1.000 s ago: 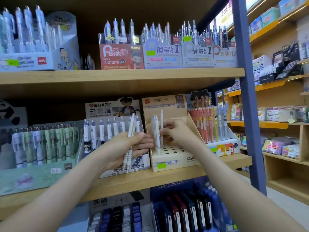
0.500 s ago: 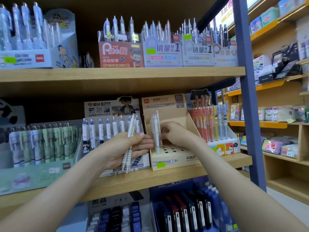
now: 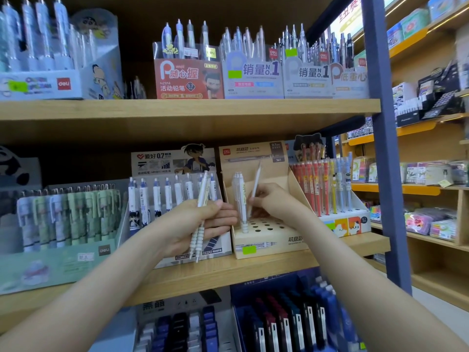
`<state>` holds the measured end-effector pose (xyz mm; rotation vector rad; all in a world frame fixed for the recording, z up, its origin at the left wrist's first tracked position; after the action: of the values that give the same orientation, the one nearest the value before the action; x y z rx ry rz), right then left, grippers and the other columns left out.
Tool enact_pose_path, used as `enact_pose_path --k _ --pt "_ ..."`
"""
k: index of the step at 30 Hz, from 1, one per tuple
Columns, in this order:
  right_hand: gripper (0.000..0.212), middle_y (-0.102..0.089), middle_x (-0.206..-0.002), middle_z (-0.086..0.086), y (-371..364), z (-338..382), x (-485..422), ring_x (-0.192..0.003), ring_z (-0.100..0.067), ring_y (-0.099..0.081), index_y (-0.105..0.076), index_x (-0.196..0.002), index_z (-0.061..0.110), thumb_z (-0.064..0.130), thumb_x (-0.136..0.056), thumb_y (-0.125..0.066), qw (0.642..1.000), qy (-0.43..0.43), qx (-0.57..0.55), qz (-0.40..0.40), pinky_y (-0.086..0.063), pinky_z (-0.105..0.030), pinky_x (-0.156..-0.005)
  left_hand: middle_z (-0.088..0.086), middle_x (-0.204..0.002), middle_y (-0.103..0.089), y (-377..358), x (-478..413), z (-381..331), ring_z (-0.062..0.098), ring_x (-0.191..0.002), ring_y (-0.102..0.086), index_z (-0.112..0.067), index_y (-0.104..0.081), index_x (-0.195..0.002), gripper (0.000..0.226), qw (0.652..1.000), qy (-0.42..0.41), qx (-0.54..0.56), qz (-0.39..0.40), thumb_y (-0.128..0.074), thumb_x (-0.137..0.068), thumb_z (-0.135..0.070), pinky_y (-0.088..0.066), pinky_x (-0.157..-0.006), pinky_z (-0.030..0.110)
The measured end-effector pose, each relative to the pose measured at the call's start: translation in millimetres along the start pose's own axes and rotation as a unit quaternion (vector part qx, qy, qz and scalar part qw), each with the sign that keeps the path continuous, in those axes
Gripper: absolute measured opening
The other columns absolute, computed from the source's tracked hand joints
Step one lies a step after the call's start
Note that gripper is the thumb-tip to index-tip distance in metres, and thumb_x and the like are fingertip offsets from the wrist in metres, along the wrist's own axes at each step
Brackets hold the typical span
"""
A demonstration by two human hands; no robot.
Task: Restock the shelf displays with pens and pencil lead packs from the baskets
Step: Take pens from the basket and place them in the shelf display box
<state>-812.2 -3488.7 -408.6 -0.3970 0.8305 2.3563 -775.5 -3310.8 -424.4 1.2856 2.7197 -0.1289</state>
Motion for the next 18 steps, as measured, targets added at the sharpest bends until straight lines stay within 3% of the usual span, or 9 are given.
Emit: enact_pose_path --k 3,7,10,14,18 --pt "0.013 -0.069 -0.092 -0.009 -0.4 1.9 -1.2 -0.086 -0.027 -0.067 -0.063 -0.103 0.009 0.013 -0.094 -0.055 0.999 0.0 0.034 -0.004 -0.055 -0.039 -0.082 0.016 -0.1 -0.073 -0.4 0.1 0.4 0.021 -0.094 -0.071 0.002 -0.062 -0.109 0.024 1.0 0.0 0.001 0.001 -0.049 -0.097 -0.014 -0.058 -0.079 0.029" --pt "0.008 -0.058 -0.078 0.006 -4.7 4.7 -3.5 -0.074 -0.013 -0.058 -0.055 -0.09 0.021 0.014 -0.092 -0.058 0.994 0.009 0.11 -0.009 -0.042 -0.022 -0.06 0.015 -0.1 -0.073 -0.1 0.5 0.3 0.021 -0.093 -0.071 0.002 -0.063 -0.109 0.024 1.0 0.0 0.004 0.001 -0.049 -0.097 -0.014 -0.058 -0.078 0.029" --pt "0.023 -0.055 -0.075 0.005 -5.6 7.3 -5.2 -0.071 -0.014 -0.054 -0.048 -0.073 0.025 0.015 -0.089 -0.062 0.989 0.002 0.148 -0.018 -0.037 -0.022 -0.055 0.016 -0.1 -0.073 0.3 0.4 0.5 0.021 -0.093 -0.071 0.002 -0.062 -0.109 0.024 1.0 0.001 0.006 -0.001 -0.05 -0.097 -0.014 -0.058 -0.077 0.029" --pt "0.01 -0.058 -0.08 -0.002 -9.8 7.6 -3.3 -0.073 -0.017 -0.053 -0.058 -0.079 0.015 0.013 -0.084 -0.067 0.979 -0.013 0.203 0.007 -0.035 -0.02 -0.052 0.015 -0.1 -0.073 -0.2 0.0 0.7 0.02 -0.093 -0.071 0.002 -0.062 -0.11 0.024 1.0 -0.001 0.003 -0.001 -0.05 -0.097 -0.014 -0.059 -0.076 0.028" --pt "0.02 -0.054 -0.072 -0.001 -12.7 6.3 -4.1 -0.064 -0.014 -0.049 -0.054 -0.068 0.017 0.014 -0.084 -0.067 0.973 -0.035 0.229 0.02 -0.033 -0.02 -0.049 0.016 -0.1 -0.073 0.3 -0.9 1.6 0.02 -0.093 -0.071 0.002 -0.063 -0.109 0.024 1.0 -0.003 0.005 -0.001 -0.05 -0.097 -0.014 -0.059 -0.077 0.028"
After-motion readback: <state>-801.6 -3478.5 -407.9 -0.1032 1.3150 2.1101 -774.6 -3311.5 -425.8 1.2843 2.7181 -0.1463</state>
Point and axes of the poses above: each hand's wrist, its own x-axis away from the middle knuckle, its own y-axis out of the back of the hand, z = x × y, the point moved 6 cm from there along -x, towards the middle knuckle
